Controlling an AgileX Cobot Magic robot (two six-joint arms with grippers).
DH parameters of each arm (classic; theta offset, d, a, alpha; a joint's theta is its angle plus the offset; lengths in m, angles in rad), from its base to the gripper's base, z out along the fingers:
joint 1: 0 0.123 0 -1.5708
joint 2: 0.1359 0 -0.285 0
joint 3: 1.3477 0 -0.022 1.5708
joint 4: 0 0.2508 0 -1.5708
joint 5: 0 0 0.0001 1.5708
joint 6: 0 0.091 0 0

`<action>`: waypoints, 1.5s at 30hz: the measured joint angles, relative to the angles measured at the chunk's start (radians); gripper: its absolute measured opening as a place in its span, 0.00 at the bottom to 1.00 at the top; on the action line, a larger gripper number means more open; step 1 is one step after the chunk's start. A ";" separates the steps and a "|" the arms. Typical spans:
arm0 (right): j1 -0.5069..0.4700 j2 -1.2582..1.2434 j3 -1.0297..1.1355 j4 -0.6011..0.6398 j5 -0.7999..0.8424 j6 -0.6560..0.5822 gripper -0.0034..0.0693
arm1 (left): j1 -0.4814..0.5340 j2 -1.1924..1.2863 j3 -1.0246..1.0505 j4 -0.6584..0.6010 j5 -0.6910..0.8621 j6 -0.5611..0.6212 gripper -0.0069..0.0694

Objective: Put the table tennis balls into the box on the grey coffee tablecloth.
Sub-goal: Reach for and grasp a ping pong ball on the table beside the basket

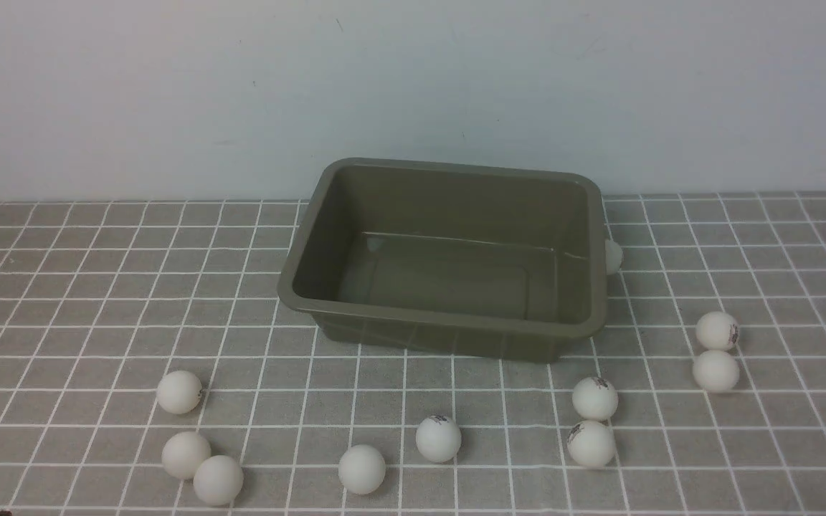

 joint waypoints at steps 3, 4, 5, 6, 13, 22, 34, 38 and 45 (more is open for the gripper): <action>0.000 0.000 0.000 0.000 0.000 0.000 0.03 | 0.000 0.000 0.000 0.000 0.000 0.000 0.08; 0.000 0.000 0.000 0.000 0.000 0.000 0.03 | 0.000 0.000 0.000 0.000 0.000 0.000 0.08; 0.000 0.000 0.000 0.000 0.000 0.000 0.03 | 0.000 0.000 0.000 0.000 0.000 0.000 0.08; 0.000 0.000 0.000 0.000 0.000 0.000 0.03 | 0.000 0.000 0.000 0.000 0.000 0.000 0.08; 0.000 0.000 0.000 0.000 0.000 0.000 0.03 | 0.000 0.000 0.000 0.000 0.000 0.000 0.08; 0.000 0.000 0.000 0.000 0.000 0.000 0.03 | 0.000 0.000 0.000 0.000 0.000 0.000 0.08; 0.000 0.000 0.000 0.000 0.000 -0.001 0.03 | 0.000 0.000 0.004 -0.029 -0.034 -0.025 0.08; 0.000 0.000 0.000 0.000 0.000 -0.001 0.03 | 0.000 0.000 0.004 -0.182 -0.137 -0.105 0.08; 0.000 0.000 0.006 -0.025 -0.042 0.000 0.03 | 0.000 0.000 0.004 -0.292 -0.317 -0.138 0.08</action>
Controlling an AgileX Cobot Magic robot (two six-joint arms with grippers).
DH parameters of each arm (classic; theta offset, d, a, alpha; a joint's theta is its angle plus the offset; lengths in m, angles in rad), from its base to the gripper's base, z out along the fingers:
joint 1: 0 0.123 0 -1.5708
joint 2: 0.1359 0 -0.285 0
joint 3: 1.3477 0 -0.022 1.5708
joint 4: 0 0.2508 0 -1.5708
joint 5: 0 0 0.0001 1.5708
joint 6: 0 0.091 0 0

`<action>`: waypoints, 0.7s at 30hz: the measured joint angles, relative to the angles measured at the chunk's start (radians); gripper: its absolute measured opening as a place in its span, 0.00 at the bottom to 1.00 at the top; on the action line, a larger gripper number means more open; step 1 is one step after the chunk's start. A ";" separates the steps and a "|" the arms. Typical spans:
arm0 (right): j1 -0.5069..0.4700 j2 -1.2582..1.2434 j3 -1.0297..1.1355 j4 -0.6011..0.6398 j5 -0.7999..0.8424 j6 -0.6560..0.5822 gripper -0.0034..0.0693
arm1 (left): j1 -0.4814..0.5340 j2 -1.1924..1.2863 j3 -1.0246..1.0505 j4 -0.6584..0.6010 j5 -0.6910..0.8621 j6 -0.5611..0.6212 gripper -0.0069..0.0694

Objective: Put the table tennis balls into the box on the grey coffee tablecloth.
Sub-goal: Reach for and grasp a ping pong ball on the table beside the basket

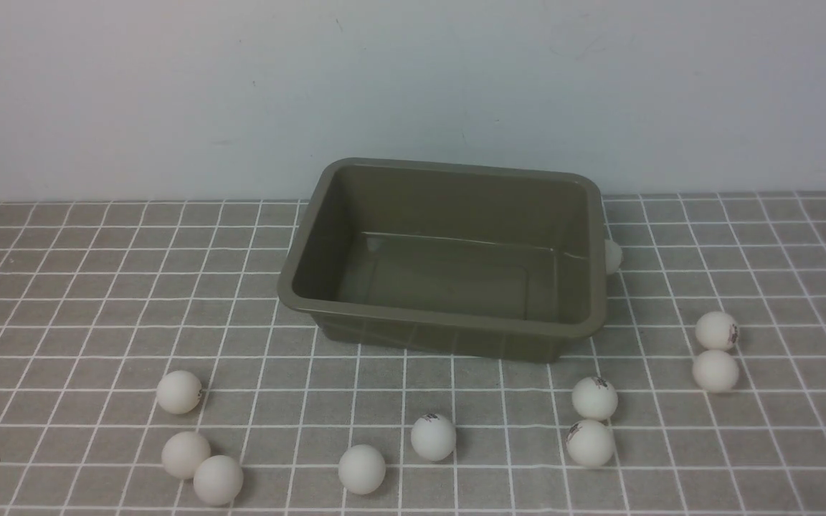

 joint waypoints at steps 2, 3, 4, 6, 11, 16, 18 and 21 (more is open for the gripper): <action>0.000 0.000 0.001 0.001 -0.017 0.000 0.03 | 0.000 0.000 0.000 -0.004 -0.023 -0.002 0.08; 0.000 0.000 0.001 0.001 -0.028 0.000 0.03 | 0.000 0.000 0.000 -0.007 -0.052 -0.002 0.08; 0.000 0.000 0.001 0.001 -0.028 0.000 0.03 | 0.000 0.000 0.000 -0.007 -0.058 -0.002 0.08; 0.000 0.000 0.001 0.001 -0.030 0.000 0.03 | 0.000 0.000 0.000 -0.009 -0.098 -0.002 0.08; 0.000 0.000 0.001 0.038 -0.043 0.017 0.03 | 0.000 0.000 -0.014 -0.012 -0.238 -0.014 0.08; 0.000 0.000 0.002 0.346 -0.170 0.205 0.03 | 0.000 0.067 -0.230 0.009 0.057 -0.010 0.08; 0.000 0.000 0.002 0.456 -0.215 0.261 0.03 | 0.000 0.165 -0.359 0.019 0.244 -0.009 0.08; 0.000 0.000 0.002 0.637 -0.290 0.305 0.03 | 0.000 0.467 -0.587 0.026 0.668 0.001 0.08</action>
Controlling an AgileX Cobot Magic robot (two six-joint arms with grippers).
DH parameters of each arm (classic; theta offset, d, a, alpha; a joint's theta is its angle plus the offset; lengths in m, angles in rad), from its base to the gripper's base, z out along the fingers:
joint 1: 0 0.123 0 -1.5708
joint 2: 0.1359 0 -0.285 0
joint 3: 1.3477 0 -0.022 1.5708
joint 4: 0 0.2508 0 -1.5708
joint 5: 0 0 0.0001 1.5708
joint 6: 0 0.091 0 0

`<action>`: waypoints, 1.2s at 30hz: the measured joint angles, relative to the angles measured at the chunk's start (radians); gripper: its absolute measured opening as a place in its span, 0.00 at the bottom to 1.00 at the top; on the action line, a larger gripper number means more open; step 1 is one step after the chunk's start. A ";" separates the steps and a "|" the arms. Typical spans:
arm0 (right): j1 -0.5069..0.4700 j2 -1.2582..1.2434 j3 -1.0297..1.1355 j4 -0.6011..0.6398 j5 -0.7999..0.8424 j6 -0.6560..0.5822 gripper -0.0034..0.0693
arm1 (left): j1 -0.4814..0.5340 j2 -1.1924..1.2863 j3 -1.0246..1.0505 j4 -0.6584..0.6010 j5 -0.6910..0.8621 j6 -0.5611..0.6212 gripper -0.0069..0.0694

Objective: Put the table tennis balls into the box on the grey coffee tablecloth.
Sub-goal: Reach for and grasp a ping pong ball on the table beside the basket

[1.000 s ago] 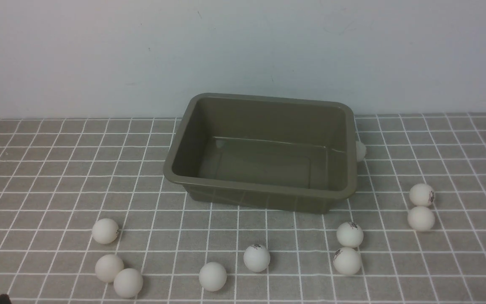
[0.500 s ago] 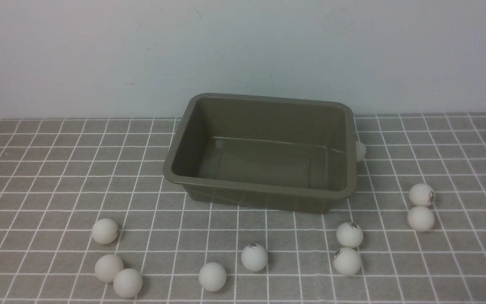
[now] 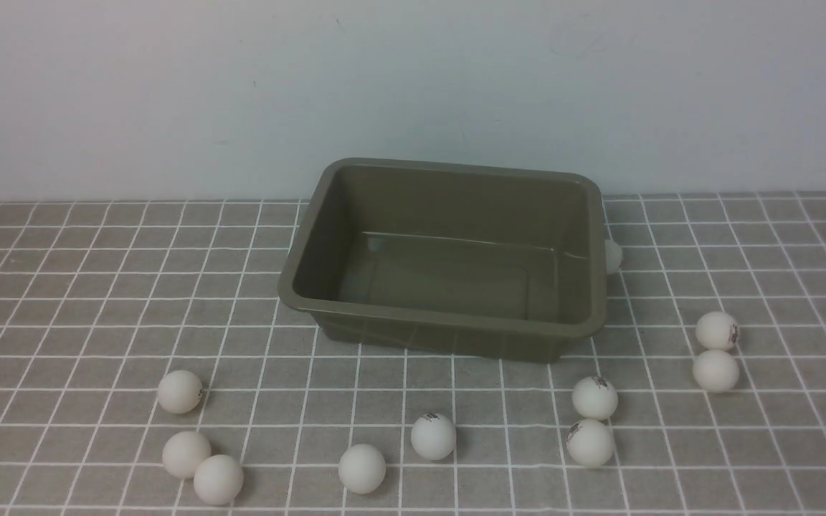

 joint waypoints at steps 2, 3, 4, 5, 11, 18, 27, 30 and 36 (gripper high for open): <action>0.000 0.000 0.000 0.041 -0.013 0.001 0.03 | 0.000 0.100 -0.075 0.000 0.114 0.021 0.08; 0.000 0.000 0.000 0.068 -0.023 0.002 0.03 | 0.000 0.165 -0.110 0.001 0.192 0.037 0.08; 0.000 0.000 0.000 0.089 -0.027 0.003 0.03 | 0.000 0.256 -0.151 0.005 0.252 0.066 0.08; 0.000 0.000 0.000 0.108 -0.032 0.003 0.03 | 0.000 0.329 -0.175 0.006 0.291 0.093 0.08; 0.000 0.002 -0.037 0.124 0.079 -0.007 0.03 | 0.000 0.664 -0.203 0.010 0.283 0.211 0.08; 0.000 0.201 -0.410 -0.085 0.537 -0.171 0.03 | 0.000 0.815 -0.226 0.009 0.168 0.236 0.08; 0.000 0.562 -0.794 -0.244 0.899 -0.296 0.03 | 0.000 0.921 -0.233 -0.013 0.016 0.325 0.20; 0.000 0.588 -0.811 -0.236 0.916 -0.308 0.03 | 0.000 0.993 -0.246 -0.096 -0.029 0.332 0.40; 0.000 0.588 -0.814 -0.235 0.923 -0.309 0.03 | 0.000 1.108 -0.252 -0.119 -0.069 0.332 0.64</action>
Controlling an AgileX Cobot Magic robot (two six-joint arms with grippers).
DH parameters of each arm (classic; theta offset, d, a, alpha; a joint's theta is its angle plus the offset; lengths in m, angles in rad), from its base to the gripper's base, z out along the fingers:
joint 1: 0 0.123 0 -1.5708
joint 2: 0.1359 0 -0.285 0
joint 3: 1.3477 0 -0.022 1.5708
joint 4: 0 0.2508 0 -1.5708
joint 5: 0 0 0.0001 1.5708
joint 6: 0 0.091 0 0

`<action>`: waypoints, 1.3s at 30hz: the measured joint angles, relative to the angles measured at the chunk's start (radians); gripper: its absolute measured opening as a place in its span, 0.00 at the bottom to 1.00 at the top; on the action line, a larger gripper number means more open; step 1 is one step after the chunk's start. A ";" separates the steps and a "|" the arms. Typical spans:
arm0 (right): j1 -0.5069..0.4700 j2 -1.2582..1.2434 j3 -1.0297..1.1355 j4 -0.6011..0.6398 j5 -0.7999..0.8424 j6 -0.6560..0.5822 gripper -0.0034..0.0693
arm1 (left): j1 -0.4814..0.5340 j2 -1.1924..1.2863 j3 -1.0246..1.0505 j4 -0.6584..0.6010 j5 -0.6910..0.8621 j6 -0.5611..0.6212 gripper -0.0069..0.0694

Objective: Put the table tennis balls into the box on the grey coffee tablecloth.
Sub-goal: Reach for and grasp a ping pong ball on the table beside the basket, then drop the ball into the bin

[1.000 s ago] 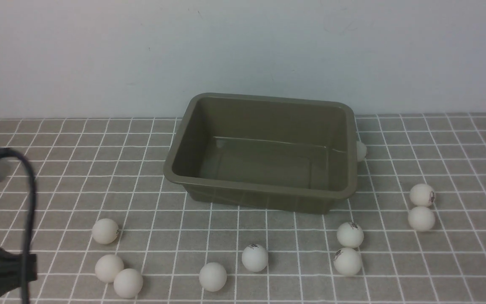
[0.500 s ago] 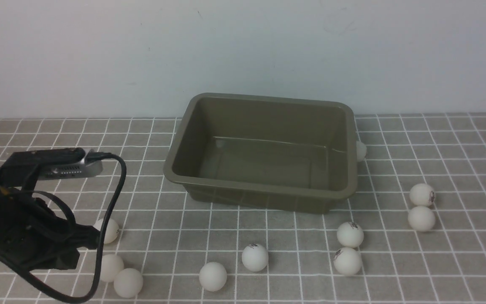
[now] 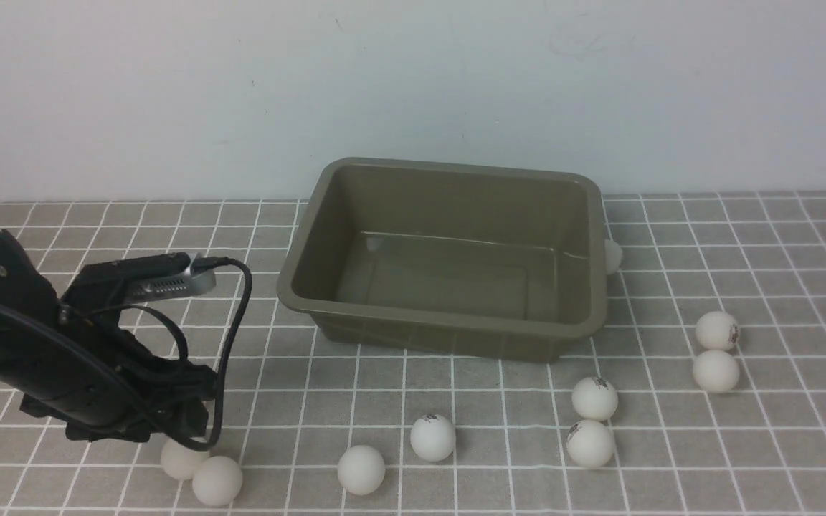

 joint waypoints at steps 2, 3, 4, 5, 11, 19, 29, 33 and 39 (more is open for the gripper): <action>0.000 0.000 0.000 0.000 0.003 0.000 0.03 | 0.000 0.036 0.000 -0.001 -0.013 0.000 0.68; 0.000 0.000 0.000 0.000 0.004 0.000 0.03 | 0.000 0.053 0.000 -0.002 -0.024 0.000 0.68; 0.000 0.000 0.000 0.000 0.005 0.000 0.03 | 0.000 0.062 0.000 -0.003 -0.031 -0.001 0.69; 0.000 0.000 0.000 0.000 0.005 0.000 0.03 | 0.000 0.076 0.000 -0.003 -0.042 -0.001 0.69; 0.000 0.000 -0.002 0.000 0.005 0.000 0.03 | 0.000 0.120 -0.002 -0.011 -0.077 -0.010 0.69; 0.000 0.000 -0.002 0.000 0.005 0.000 0.03 | 0.000 0.132 -0.002 -0.026 -0.096 -0.049 0.62; 0.000 0.000 -0.002 -0.014 0.005 -0.018 0.03 | 0.000 0.093 -0.039 -0.019 -0.018 -0.073 0.54; 0.000 0.000 -0.002 -0.018 0.005 -0.023 0.03 | -0.009 -0.016 -0.115 -0.019 0.088 -0.066 0.54; 0.000 0.021 -0.011 -0.034 -0.004 -0.023 0.03 | -0.064 -0.084 -0.246 -0.061 0.101 -0.039 0.54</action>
